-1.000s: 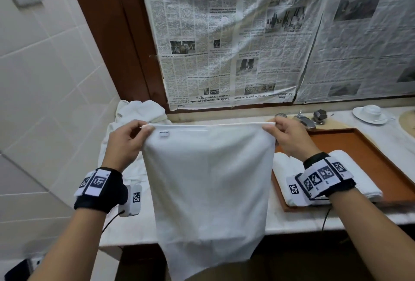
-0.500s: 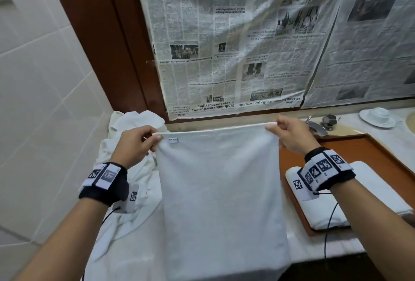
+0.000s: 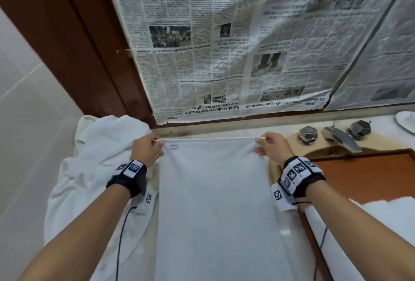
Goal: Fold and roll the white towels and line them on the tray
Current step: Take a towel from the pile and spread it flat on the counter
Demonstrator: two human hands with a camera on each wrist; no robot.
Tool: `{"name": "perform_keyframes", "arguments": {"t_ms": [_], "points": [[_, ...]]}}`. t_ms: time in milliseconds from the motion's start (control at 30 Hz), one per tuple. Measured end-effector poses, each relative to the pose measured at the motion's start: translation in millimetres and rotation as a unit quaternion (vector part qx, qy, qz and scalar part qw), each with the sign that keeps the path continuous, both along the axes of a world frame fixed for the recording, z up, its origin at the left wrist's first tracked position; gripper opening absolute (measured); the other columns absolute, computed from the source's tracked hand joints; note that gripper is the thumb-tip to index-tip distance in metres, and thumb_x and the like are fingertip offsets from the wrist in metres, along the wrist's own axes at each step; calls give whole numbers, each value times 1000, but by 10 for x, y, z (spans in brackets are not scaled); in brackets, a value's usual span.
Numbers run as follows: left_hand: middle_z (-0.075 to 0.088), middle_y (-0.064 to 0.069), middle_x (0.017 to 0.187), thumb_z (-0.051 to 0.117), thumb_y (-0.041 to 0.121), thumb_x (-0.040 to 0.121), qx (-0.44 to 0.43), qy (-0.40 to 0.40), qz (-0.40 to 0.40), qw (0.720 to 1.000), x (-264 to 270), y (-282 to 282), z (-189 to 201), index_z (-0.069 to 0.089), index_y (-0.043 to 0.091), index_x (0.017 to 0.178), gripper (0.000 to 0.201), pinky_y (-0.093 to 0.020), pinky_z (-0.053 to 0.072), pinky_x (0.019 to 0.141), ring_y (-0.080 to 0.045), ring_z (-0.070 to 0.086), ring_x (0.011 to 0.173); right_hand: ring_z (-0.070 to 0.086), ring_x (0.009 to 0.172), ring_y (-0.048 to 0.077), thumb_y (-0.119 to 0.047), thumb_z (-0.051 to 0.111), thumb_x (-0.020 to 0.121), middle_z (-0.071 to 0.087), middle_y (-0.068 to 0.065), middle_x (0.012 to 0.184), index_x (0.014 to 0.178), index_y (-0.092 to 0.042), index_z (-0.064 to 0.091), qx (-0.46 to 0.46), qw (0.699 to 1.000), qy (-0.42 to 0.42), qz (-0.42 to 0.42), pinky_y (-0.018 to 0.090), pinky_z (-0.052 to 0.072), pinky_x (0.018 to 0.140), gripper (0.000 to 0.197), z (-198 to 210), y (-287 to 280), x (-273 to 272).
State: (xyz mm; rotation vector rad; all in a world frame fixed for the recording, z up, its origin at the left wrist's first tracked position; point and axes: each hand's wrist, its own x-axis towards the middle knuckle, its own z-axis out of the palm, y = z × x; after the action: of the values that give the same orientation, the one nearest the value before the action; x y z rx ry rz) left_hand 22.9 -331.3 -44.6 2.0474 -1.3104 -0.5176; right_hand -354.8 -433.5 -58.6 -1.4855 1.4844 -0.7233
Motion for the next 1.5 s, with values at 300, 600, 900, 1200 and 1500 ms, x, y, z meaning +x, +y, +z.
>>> {"name": "perform_keyframes", "arguments": {"t_ms": [300,600,900,1200,1500], "points": [[72,-12,82,55,22,95,77,-58,69,993,108,-735,-981,68,12,95,16,-39,52,73,-33,65,85,64,96,31,-25,56,94,72,14,88,88,-9,66,10,993,112,-40,36,51,86,20,-742,-784,415],[66,-16,119,61,25,95,25,-52,105,993,8,-565,-1215,60,6,128,38,-41,44,98,-35,61,109,38,138,30,-19,54,98,38,14,152,148,-4,34,-87,987,129,31,35,26,114,56,-871,-449,523],[-11,13,165,17,48,105,219,-210,-188,934,-925,-723,-1368,3,41,156,54,-59,2,119,-24,-10,152,-12,151,18,-47,12,105,-15,-10,163,157,-27,-8,-85,852,398,330,47,-5,120,60,-1127,-102,1367],[-10,5,166,15,51,103,258,-224,-110,933,-245,-398,-1234,0,30,158,61,-48,3,123,-28,-6,153,-14,151,20,-45,9,104,-20,-1,162,156,-18,-10,10,868,449,212,49,-1,122,62,-1023,-242,534],[-25,12,161,-5,53,97,262,-222,-202,917,-1156,318,-1284,-12,39,155,59,-52,-1,122,-19,-17,151,-23,146,12,-59,-25,85,-26,-14,157,152,-29,-19,-74,840,414,343,45,-9,121,74,-1149,793,789]]}}
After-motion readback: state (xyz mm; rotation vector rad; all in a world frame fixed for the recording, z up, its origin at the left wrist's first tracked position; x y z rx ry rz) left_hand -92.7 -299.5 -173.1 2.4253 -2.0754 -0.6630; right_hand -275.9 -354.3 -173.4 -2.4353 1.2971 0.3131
